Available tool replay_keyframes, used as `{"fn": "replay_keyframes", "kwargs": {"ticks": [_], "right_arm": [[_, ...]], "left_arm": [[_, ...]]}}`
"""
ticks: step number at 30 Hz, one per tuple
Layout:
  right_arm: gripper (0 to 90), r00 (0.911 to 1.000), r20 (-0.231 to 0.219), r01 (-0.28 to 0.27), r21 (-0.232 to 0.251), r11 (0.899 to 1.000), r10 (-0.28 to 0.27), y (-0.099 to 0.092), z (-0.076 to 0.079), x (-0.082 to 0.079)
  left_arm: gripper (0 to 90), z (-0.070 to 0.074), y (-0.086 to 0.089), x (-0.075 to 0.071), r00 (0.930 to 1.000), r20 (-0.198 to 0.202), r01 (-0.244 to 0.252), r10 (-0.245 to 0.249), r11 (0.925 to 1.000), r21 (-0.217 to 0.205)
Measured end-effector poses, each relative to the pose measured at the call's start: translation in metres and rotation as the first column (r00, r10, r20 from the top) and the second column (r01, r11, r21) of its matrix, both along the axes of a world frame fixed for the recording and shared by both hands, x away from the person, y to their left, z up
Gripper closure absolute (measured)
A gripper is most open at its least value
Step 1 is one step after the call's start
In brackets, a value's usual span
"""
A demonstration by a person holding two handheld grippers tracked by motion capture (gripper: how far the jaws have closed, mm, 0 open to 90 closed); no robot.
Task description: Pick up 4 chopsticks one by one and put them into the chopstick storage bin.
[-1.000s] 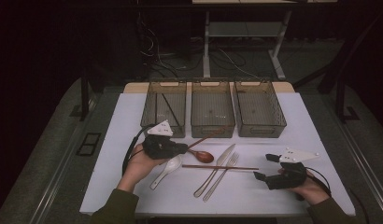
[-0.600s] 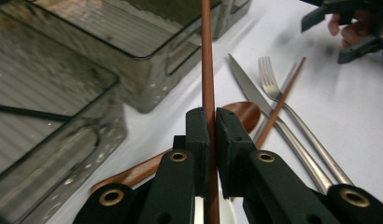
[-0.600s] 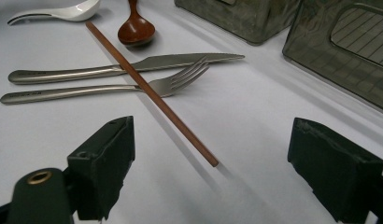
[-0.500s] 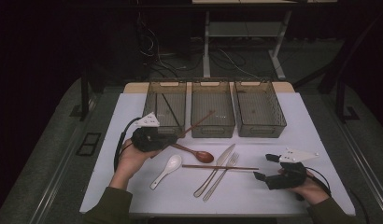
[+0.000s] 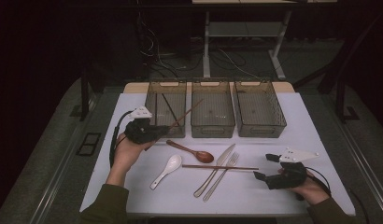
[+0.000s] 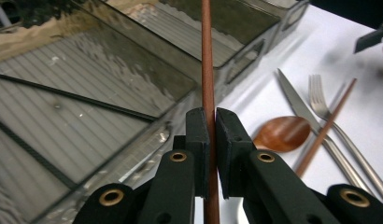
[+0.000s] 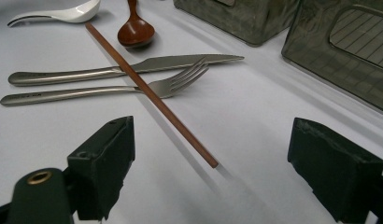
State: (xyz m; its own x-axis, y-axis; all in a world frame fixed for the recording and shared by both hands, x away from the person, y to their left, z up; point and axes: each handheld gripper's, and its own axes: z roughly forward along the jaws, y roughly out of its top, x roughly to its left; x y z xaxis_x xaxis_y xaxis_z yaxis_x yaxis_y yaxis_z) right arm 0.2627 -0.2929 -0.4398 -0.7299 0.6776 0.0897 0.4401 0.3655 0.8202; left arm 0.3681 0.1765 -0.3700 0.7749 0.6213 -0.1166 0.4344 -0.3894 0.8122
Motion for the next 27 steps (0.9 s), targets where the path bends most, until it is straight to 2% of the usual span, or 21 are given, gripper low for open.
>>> {"fn": "replay_keyframes", "kwargs": {"ticks": [7, 13, 17, 26, 27], "right_arm": [[14.6, 1.0, 0.0, 0.002, 0.001, 1.0, -0.002, 0.0, 0.0, 0.0], [14.6, 1.0, 0.001, 0.001, 0.007, 1.0, -0.001, 0.0, 0.0, 0.0], [14.6, 1.0, 0.001, 0.001, 0.005, 1.0, -0.001, 0.0, 0.0, 0.0], [14.6, 1.0, 0.001, 0.0, 0.009, 1.0, 0.0, 0.0, 0.0, -0.001], [14.7, 1.0, 0.002, 0.001, 0.01, 1.0, -0.001, 0.0, 0.0, -0.001]], "left_arm": [[83.5, 0.007, 0.007, 0.019, 0.998, 0.02, -0.06, 0.06, 0.9982, -0.001], [83.5, 0.012, 0.011, 0.038, 0.993, 0.024, -0.116, 0.116, 0.9932, -0.009], [83.5, 0.013, 0.012, 0.051, 0.9884, 0.024, -0.15, 0.15, 0.9887, 0.002], [83.5, 0.011, 0.012, 0.079, 0.9671, 0.029, -0.253, 0.253, 0.9674, 0.012], [83.5, 0.011, 0.012, 0.082, 0.9656, 0.027, -0.259, 0.259, 0.9655, 0.024]]}}
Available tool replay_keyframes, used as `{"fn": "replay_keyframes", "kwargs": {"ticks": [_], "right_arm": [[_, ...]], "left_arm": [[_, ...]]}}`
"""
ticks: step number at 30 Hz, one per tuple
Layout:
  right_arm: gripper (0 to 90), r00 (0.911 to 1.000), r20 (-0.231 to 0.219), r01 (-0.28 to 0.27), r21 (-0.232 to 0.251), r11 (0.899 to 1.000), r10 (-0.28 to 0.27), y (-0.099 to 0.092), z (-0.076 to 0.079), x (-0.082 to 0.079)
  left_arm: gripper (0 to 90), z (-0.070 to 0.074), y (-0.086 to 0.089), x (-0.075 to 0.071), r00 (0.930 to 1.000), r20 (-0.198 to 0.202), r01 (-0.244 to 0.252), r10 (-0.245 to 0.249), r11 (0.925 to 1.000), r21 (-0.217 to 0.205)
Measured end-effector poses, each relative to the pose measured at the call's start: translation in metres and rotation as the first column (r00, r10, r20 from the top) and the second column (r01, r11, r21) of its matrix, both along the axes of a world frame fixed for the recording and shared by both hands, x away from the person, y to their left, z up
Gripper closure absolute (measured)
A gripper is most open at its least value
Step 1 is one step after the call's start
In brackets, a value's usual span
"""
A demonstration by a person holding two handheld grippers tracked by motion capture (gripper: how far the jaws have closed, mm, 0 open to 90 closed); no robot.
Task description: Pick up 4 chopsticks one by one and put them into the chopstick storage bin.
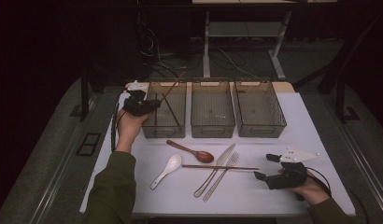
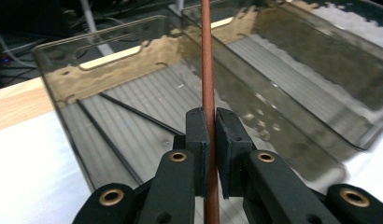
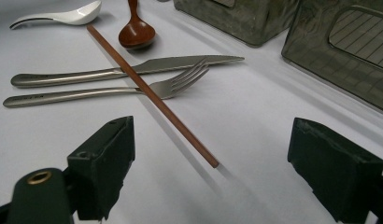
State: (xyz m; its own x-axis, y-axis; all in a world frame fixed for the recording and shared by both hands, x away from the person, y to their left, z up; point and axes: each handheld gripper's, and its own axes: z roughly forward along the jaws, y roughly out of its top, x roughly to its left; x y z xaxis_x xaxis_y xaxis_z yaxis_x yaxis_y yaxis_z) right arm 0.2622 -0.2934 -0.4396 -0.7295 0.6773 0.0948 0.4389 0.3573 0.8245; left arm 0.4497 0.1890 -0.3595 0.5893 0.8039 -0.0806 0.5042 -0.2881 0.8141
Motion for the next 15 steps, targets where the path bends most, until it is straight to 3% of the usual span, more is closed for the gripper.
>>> {"fn": "replay_keyframes", "kwargs": {"ticks": [6, 15], "right_arm": [[14.6, 1.0, -0.001, -0.002, -0.001, 1.0, 0.002, 0.0, 0.0, 0.0], [14.7, 1.0, -0.003, 0.001, 0.002, 1.0, -0.001, -0.001, 0.0, -0.001]], "left_arm": [[83.5, -0.006, -0.003, 0.013, 0.9984, -0.013, -0.056, 0.056, 0.9984, 0.011], [83.5, -0.021, -0.01, 0.023, 0.9909, -0.092, -0.09, 0.097, 0.9927, 0.081]]}}
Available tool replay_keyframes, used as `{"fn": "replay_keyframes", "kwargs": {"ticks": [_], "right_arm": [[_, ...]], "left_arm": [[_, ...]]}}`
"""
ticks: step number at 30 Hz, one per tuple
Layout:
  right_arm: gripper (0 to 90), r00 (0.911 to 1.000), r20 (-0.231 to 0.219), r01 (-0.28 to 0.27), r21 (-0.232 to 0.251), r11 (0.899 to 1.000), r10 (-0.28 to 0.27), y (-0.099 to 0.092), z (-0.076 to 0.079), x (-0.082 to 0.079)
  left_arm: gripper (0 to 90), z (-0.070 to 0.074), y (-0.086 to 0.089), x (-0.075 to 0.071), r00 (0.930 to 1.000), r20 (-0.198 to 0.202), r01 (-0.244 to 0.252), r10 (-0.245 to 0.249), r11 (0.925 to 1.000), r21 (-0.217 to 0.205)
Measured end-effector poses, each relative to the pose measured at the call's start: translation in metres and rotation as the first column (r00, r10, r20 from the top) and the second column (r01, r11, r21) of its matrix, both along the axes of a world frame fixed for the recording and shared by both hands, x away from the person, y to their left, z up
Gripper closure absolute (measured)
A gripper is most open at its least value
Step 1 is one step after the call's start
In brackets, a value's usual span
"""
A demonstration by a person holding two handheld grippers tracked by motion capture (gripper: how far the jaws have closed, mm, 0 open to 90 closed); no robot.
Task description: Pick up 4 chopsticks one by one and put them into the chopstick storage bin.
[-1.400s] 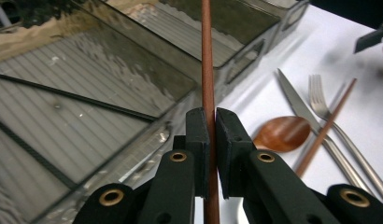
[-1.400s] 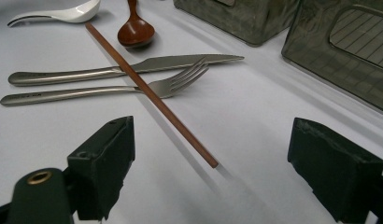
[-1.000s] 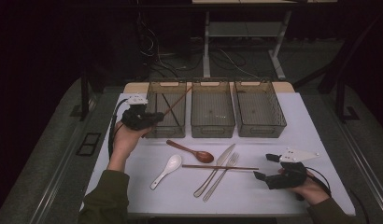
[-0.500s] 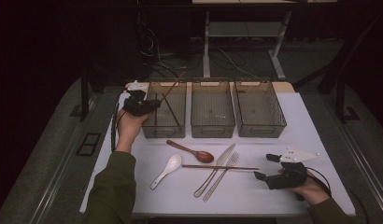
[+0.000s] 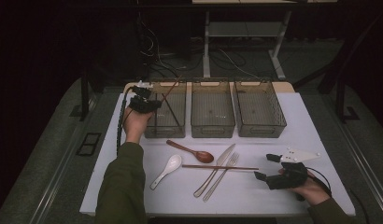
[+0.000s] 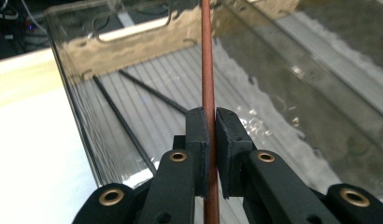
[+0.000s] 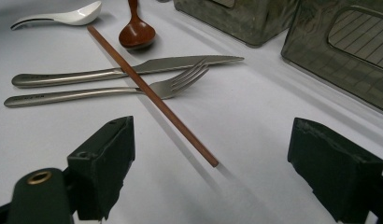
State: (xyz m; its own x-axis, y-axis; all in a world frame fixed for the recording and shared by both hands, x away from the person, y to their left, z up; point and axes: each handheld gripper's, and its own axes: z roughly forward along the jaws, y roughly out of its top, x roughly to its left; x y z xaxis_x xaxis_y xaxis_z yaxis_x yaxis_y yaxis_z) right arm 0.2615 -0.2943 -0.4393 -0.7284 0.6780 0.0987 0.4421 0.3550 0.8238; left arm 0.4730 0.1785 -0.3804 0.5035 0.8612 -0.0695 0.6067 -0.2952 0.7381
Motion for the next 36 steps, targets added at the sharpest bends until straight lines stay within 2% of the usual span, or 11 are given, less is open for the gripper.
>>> {"fn": "replay_keyframes", "kwargs": {"ticks": [8, 16, 20, 24, 29, 36], "right_arm": [[14.7, 1.0, 0.002, 0.0, 0.001, 1.0, 0.0, 0.0, 0.0, 0.0], [14.6, 1.0, 0.002, 0.0, 0.0, 1.0, 0.0, 0.0, 0.0, 0.0], [14.6, 1.0, 0.002, 0.0, -0.001, 1.0, 0.0, 0.0, 0.0, 0.0], [14.6, 1.0, 0.002, 0.0, 0.0, 1.0, 0.0, 0.0, 0.0, 0.0], [14.6, 1.0, 0.002, 0.001, 0.0, 1.0, -0.001, -0.001, 0.0, 0.0], [14.6, 1.0, 0.004, 0.0, -0.003, 1.0, 0.0, 0.0, 0.0, 0.0]], "left_arm": [[82.7, -0.006, -0.002, 0.002, 0.999, -0.044, -0.01, 0.011, 0.9996, 0.027], [73.9, -0.004, -0.001, 0.001, 0.9996, -0.025, -0.011, 0.011, 0.9995, 0.029], [69.6, -0.002, -0.003, -0.001, 0.9999, -0.009, 0.013, -0.013, 0.9997, 0.019], [62.9, 0.003, -0.004, -0.005, 0.9987, 0.027, 0.044, -0.044, 0.9985, -0.031], [55.0, 0.012, -0.007, -0.013, 0.9926, 0.046, 0.116, -0.112, 0.9901, -0.079], [46.7, 0.021, -0.016, -0.032, 0.9779, 0.091, 0.197, -0.188, 0.9745, -0.106]]}}
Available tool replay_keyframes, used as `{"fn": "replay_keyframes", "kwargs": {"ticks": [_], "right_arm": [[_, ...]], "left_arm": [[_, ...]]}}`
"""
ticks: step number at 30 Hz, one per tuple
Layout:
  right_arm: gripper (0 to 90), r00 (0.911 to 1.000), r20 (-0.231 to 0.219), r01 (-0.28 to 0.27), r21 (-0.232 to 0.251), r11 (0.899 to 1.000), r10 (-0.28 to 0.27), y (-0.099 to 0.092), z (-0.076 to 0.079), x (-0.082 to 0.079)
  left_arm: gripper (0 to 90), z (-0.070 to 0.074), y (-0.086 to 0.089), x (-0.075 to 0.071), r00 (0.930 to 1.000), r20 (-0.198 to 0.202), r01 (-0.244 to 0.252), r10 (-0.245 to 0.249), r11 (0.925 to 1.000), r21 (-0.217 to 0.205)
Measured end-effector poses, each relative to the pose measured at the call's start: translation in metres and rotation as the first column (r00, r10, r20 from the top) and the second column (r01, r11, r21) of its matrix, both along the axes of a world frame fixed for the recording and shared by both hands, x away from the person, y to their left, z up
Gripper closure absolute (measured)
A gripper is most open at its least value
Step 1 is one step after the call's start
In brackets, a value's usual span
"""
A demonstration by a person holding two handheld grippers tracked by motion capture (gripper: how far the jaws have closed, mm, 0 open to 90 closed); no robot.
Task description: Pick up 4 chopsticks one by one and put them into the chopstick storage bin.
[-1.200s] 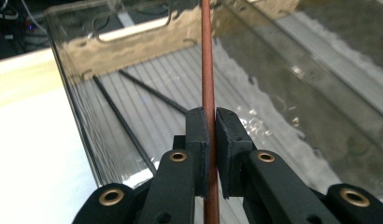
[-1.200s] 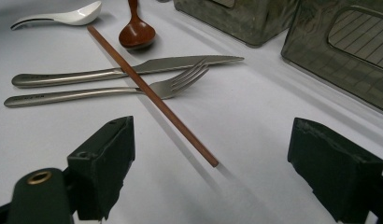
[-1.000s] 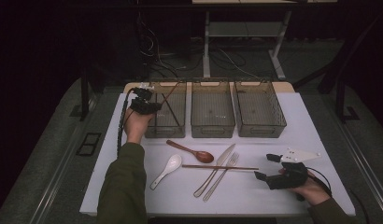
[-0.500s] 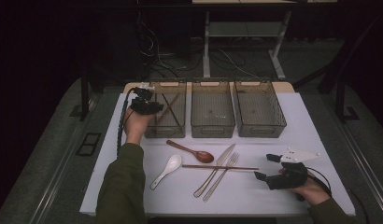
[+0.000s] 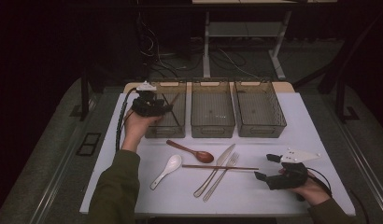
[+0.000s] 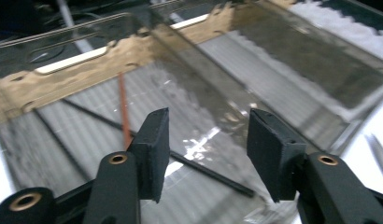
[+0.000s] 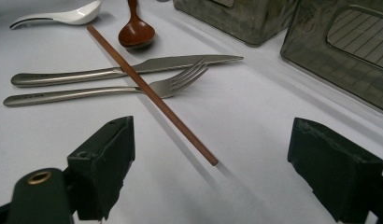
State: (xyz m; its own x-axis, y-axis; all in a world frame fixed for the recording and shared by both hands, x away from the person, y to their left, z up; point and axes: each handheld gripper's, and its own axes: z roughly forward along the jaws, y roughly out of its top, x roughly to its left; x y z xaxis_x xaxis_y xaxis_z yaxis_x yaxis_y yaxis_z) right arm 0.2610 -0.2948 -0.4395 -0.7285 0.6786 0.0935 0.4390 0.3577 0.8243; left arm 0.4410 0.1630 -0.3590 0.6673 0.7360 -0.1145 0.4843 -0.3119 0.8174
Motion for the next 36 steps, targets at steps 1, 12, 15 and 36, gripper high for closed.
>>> {"fn": "replay_keyframes", "kwargs": {"ticks": [1, 12, 15, 36], "right_arm": [[14.6, 1.0, 0.0, 0.0, 0.0, 1.0, 0.0, 0.0, 0.0, 0.0], [14.6, 1.0, -0.002, 0.002, -0.002, 1.0, -0.002, 0.0, 0.0, 0.0], [14.6, 1.0, -0.001, 0.002, -0.002, 1.0, -0.002, 0.0, 0.0, 0.0], [14.6, 1.0, 0.003, 0.002, 0.0, 1.0, -0.002, 0.0, 0.001, -0.001]], "left_arm": [[46.4, 0.001, -0.001, -0.003, 0.9999, 0.006, 0.012, -0.012, 0.9999, -0.008], [37.9, 0.0, -0.026, -0.041, 0.9849, 0.016, 0.173, -0.172, 0.985, -0.002], [37.0, -0.002, -0.032, -0.051, 0.9767, 0.021, 0.214, -0.214, 0.9769, 0.001], [41.0, -0.027, -0.07, -0.11, 0.9105, 0.018, 0.413, -0.413, 0.9106, -0.005]]}}
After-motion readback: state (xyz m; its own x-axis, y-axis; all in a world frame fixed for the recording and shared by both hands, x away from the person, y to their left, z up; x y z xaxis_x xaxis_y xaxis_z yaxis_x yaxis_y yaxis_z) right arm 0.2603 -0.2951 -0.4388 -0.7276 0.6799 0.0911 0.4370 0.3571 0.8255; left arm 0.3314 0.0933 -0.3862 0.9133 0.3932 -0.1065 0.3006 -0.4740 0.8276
